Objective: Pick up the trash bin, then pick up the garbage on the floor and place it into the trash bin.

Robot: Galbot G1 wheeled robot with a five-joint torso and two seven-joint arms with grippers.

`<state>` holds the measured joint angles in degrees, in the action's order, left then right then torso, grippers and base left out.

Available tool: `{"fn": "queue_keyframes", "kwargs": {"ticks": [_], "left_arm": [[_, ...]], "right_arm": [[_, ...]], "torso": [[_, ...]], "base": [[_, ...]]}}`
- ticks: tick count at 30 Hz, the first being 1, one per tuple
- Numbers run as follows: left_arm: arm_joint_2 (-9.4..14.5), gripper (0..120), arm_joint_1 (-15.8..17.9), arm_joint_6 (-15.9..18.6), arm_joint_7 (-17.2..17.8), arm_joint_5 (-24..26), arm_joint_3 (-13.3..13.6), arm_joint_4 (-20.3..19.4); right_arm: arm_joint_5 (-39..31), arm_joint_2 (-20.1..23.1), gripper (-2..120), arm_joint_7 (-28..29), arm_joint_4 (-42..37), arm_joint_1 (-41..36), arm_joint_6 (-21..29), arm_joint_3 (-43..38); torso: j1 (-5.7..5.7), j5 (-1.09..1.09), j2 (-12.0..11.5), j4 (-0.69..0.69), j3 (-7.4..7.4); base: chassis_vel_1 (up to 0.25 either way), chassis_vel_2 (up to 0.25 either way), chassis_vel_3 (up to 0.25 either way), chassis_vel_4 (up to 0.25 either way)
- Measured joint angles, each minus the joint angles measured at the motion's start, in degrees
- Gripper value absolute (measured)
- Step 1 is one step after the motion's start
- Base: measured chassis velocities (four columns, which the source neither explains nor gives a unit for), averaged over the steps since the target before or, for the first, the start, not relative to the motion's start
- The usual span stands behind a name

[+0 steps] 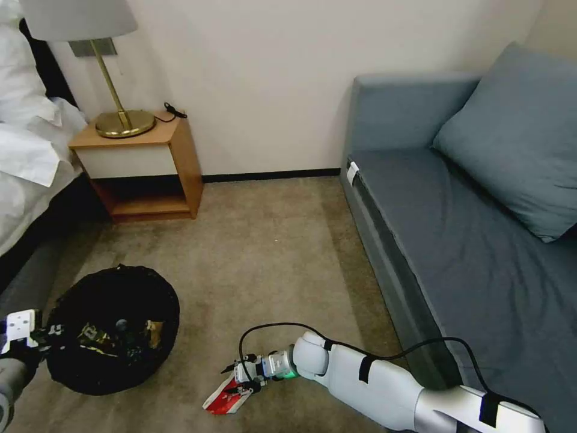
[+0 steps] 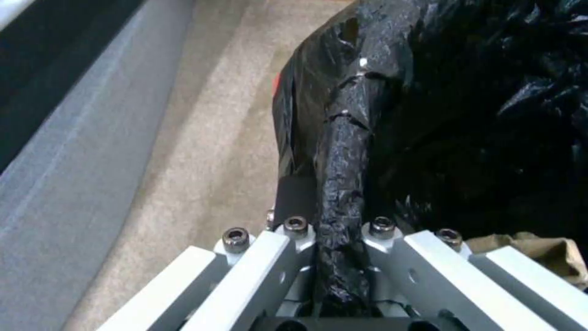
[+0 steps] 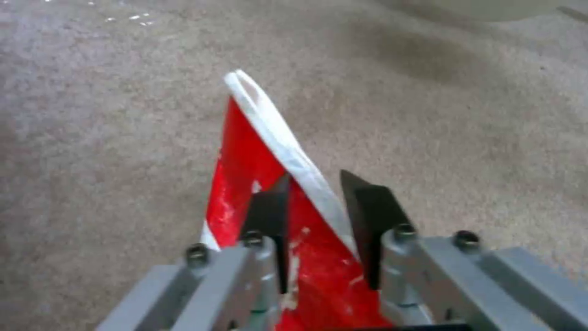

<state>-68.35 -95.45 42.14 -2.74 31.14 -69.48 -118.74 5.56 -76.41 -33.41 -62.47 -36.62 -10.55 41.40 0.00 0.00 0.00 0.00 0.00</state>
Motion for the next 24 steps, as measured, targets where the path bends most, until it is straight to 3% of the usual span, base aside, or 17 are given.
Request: {"fn": "queue_keyframes", "kwargs": {"ticks": [1, 7, 24], "left_arm": [[-0.1, 3, -0.1, 0.0, 0.0, 0.0, 0.0, 0.0], [-0.2, 3, -0.1, 0.0, 0.0, 0.0, -0.1, -0.1], [0.1, 3, 0.4, 0.0, 0.0, 0.0, 0.3, -0.6]], "right_arm": [[0.1, 0.1, 14, 0.0, -0.1, -0.2, 0.0, 0.0], [0.8, 0.2, 0, 0.0, 0.1, -0.7, -0.2, -0.1], [-0.5, 5.1, 0, 1.0, -7.8, -2.9, 0.1, -2.7]], "torso": [[0.0, 0.0, 0.0, 0.0, 0.0], [0.0, 0.0, 0.0, 0.0, 0.0], [0.0, 0.01, 0.0, -0.01, 0.0]], "base": [[0.0, 0.0, 0.0, 0.0], [0.0, 0.0, 0.0, 0.0], [0.0, 0.0, 0.0, 0.0]]}}
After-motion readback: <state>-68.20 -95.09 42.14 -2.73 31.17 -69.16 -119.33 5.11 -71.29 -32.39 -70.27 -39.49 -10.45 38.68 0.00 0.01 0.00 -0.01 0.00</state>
